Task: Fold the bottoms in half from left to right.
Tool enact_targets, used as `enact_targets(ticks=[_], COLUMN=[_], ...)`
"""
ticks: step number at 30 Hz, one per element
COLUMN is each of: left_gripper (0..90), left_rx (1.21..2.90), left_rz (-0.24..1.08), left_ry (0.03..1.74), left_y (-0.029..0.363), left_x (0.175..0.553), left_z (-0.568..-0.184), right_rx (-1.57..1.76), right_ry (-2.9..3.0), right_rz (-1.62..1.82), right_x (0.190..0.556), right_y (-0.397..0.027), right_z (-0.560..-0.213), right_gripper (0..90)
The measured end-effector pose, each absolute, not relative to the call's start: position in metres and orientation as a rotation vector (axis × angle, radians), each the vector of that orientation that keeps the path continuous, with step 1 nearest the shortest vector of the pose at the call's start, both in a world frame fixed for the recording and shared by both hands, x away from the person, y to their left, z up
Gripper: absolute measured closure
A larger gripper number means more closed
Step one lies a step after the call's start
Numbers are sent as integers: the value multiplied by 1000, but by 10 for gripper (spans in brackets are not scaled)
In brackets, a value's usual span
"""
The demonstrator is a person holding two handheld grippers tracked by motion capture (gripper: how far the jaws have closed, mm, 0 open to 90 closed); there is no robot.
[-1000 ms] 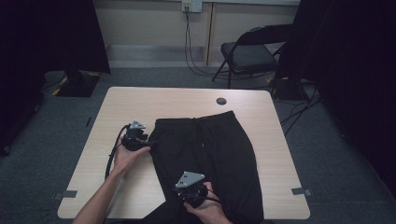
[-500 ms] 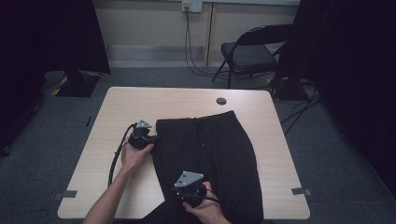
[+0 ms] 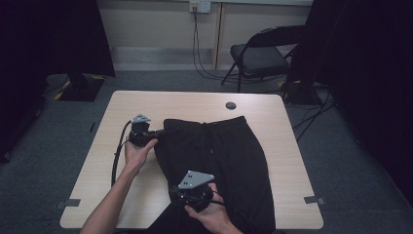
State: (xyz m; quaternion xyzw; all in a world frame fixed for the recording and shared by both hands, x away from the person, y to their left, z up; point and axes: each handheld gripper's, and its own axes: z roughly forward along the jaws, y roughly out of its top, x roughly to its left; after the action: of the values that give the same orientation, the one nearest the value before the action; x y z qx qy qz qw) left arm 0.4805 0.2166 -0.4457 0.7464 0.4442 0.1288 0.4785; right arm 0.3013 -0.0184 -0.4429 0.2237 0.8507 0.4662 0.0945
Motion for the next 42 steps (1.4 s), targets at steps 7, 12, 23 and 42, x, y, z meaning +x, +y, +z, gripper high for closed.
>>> enact_targets(ticks=[7,12,23,42], left_gripper=[888,889,889,885], left_rx=[1738,1692,1654,1823], left_rz=[317,349,460,318], left_ry=[1069,1086,1058,999], left_y=[225,239,256,131], left_x=[483,481,474,524], left_z=[-409,-388,-338,-413], right_rx=[582,561,519,881], right_ry=[2485,2434,2263,2221], right_rz=[1480,1543,1748,1468], right_x=[298,301,306,315], right_y=[-4,2,-3,-124], right_z=[-407,-385,-323,-395], right_gripper=[892,892,893,891])
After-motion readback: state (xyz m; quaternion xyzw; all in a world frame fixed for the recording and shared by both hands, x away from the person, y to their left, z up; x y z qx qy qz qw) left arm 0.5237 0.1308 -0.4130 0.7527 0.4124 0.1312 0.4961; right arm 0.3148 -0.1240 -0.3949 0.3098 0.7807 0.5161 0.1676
